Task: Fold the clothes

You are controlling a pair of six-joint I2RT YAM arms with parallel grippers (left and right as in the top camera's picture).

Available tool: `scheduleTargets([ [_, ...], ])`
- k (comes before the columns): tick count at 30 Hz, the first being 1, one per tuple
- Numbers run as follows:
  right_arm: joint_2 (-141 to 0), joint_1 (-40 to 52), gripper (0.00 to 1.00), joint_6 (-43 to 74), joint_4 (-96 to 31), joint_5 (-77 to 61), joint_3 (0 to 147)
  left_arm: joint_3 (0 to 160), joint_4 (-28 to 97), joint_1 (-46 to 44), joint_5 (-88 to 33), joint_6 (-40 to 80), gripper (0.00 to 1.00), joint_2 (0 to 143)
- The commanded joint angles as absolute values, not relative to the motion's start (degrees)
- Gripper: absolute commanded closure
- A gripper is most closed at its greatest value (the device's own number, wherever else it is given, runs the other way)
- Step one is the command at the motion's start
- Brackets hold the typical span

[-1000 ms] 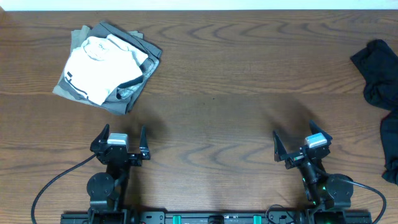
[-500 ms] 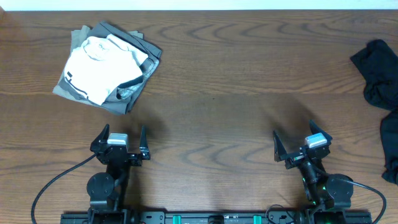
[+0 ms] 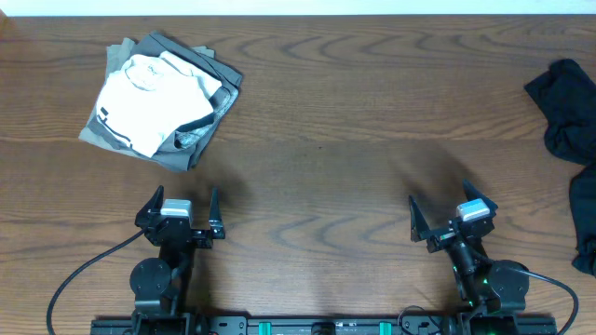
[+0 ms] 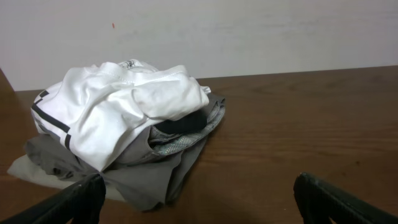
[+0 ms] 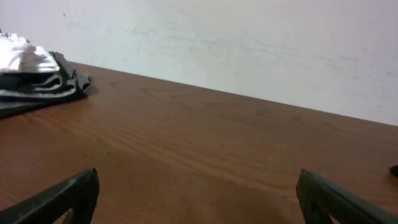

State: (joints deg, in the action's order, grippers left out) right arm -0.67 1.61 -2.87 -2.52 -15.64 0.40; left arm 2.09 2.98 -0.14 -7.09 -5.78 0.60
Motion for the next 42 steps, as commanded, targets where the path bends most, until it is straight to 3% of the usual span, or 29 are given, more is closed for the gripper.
scheduleTargets([
  [1, -0.43, 1.17, 0.01, -1.96, -2.79, -15.88, 0.32, 0.38, 3.64, 0.03, -6.85, -5.26, 0.02, 0.32],
  [10, -0.45, 1.17, 0.01, -1.96, -2.79, -15.88, 0.32, 0.38, 3.68, 0.03, -7.11, -5.17, 0.02, 0.34],
  [20, -0.43, 1.17, 0.01, -1.74, -2.15, -17.39, 0.32, 0.38, 3.38, 0.03, -9.65, 11.62, 0.02, 4.21],
  [27, -0.45, 1.17, 0.01, -1.72, 2.98, -17.39, 0.32, 0.80, 2.48, 0.03, -10.00, 12.19, 0.02, 8.82],
  [33, -0.51, 1.15, 0.01, -0.67, 13.10, -17.19, 1.10, 11.60, 2.46, 0.08, -9.87, 13.10, 0.02, 12.03],
  [42, -15.88, 1.13, 0.01, 3.16, 6.61, -15.18, 13.50, 33.28, 17.08, 0.05, -9.65, 11.81, 0.02, 35.20],
])
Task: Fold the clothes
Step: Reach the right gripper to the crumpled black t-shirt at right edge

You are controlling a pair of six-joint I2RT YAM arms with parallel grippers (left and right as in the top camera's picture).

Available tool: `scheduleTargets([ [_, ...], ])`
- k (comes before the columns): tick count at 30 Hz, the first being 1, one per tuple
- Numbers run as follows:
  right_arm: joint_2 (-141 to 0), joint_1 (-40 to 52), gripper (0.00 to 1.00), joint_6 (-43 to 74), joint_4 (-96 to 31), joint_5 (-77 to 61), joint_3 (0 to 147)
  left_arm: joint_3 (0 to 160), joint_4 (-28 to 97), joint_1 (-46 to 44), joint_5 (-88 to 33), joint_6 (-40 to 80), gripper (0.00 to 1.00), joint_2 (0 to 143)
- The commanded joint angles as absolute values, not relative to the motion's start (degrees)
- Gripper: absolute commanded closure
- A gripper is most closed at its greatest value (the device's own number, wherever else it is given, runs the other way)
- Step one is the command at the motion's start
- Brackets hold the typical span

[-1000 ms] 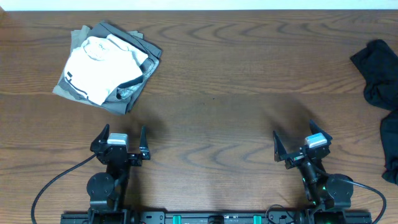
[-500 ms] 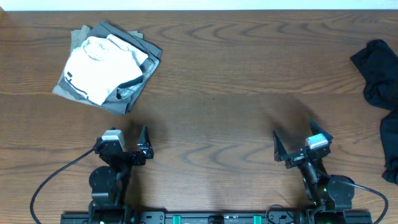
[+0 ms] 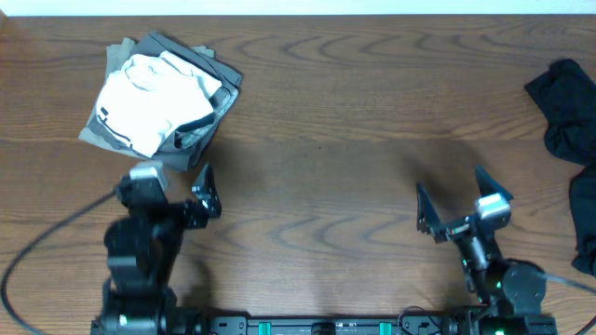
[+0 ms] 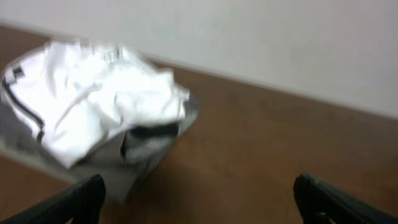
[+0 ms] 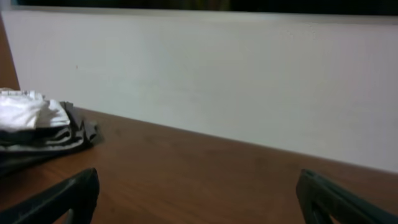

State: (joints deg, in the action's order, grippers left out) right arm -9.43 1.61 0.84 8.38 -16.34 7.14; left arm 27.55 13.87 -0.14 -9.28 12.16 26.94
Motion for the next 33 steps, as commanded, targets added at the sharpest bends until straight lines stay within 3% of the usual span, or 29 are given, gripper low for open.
scheduleTargets([
  [1, -19.29, 1.13, 0.01, 3.16, 5.43, -15.22, 15.88, 35.38, 18.39, 0.03, -10.02, 11.84, 0.02, 38.30],
  [6, -38.26, 0.95, 0.01, 3.18, -1.02, -15.27, 28.45, 48.82, 27.40, 0.03, -21.85, 11.90, 0.02, 53.74],
  [10, -54.68, -0.30, 0.01, 3.11, -12.73, -14.81, 41.78, 57.84, 34.98, 0.03, -23.16, 11.86, 0.02, 62.87],
  [15, -72.55, -1.98, 0.01, 2.98, -30.09, -16.64, 60.90, 61.10, 37.47, 0.10, -25.30, 12.01, 0.02, 66.22],
  [19, -79.59, -1.98, 0.01, 3.14, -37.39, -18.70, 68.18, 61.10, 37.74, 0.10, -27.24, 12.10, 0.02, 66.06],
  [22, -81.80, -2.00, 0.01, 3.09, -37.30, -19.38, 68.93, 61.10, 37.69, 0.10, -27.86, 12.14, 0.02, 65.80],
  [29, -89.65, -7.38, 0.04, 9.96, -41.04, -5.52, 77.10, 61.10, 35.94, -0.30, -27.90, 10.52, 0.02, 65.28],
  [33, -97.49, -12.93, 0.17, 15.31, -39.94, 0.69, 85.03, 61.10, 35.79, -2.28, -27.88, 10.00, 0.02, 65.73],
])
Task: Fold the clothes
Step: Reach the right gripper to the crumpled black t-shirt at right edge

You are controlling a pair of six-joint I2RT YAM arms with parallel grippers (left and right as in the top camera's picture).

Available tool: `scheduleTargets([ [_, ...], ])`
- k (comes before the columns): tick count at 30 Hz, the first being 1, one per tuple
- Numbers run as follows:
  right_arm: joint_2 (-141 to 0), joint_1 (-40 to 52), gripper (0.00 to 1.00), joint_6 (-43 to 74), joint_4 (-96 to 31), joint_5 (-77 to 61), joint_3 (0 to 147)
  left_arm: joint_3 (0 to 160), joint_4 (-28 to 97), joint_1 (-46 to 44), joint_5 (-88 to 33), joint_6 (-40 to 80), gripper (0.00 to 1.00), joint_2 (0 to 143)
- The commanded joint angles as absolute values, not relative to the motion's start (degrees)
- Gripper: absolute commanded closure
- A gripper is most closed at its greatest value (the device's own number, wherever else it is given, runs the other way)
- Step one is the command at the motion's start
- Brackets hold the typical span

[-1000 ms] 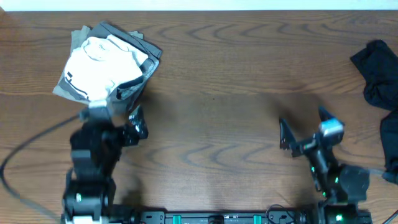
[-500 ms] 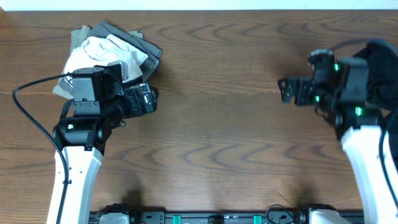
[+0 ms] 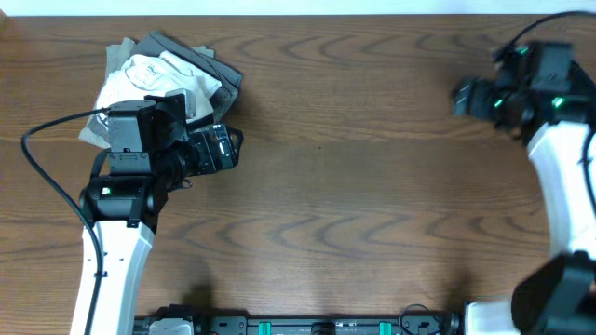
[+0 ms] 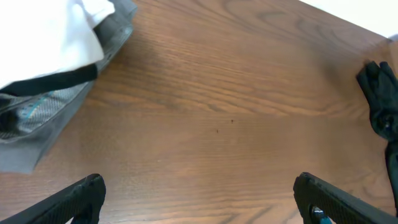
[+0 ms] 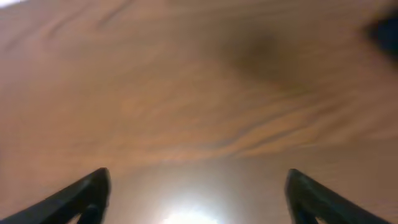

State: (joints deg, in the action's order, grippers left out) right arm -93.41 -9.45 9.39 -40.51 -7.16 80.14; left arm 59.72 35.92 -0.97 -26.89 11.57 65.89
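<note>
A pile of folded clothes (image 3: pixel 154 79), white on grey, lies at the table's far left; its edge shows in the left wrist view (image 4: pixel 56 59). My left gripper (image 3: pixel 222 149) hangs open just right of the pile, above bare wood (image 4: pixel 199 202). A crumpled black garment (image 4: pixel 379 93) lies at the far right; in the overhead view my right arm hides it. My right gripper (image 3: pixel 464 96) hovers open at the far right over the table (image 5: pixel 198 196), and a blurred dark patch (image 5: pixel 387 30) shows at that view's upper right corner.
The brown wooden table (image 3: pixel 354 186) spreads between the two heaps. The left arm's cable (image 3: pixel 42 154) loops over the table's left side. The right arm's white link (image 3: pixel 568 186) stretches along the right edge.
Both arms have risen from the near edge. My left gripper now sits beside the folded pile, looking down across the table. My right gripper has gone to the far right by the black garment.
Both grippers rested open at the near edge, facing the far wall. Then the left arm had lifted and swung toward the pile, the right only slightly raised. Now both are out over the table, left by the pile, right by the black garment, both empty.
</note>
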Motion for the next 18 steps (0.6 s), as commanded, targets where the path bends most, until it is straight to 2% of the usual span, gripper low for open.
scheduleTargets([
  [1, -100.01, -14.37, 0.17, 15.81, -39.64, 1.85, 87.44, 61.10, 35.81, -2.96, -27.88, 9.34, 0.02, 65.89],
  [8, -114.87, -22.65, 0.16, 15.81, -41.58, 1.93, 101.47, 61.10, 36.01, -6.17, -27.66, 7.55, 0.02, 66.98],
  [15, -123.17, -27.38, 0.26, 16.14, -36.56, 1.50, 103.02, 61.10, 35.94, -7.60, -27.64, 7.55, 0.02, 67.79],
  [18, -126.10, -28.40, 0.26, 17.23, -33.93, 2.22, 103.02, 61.10, 35.99, -7.60, -27.64, 7.55, 0.02, 68.29],
])
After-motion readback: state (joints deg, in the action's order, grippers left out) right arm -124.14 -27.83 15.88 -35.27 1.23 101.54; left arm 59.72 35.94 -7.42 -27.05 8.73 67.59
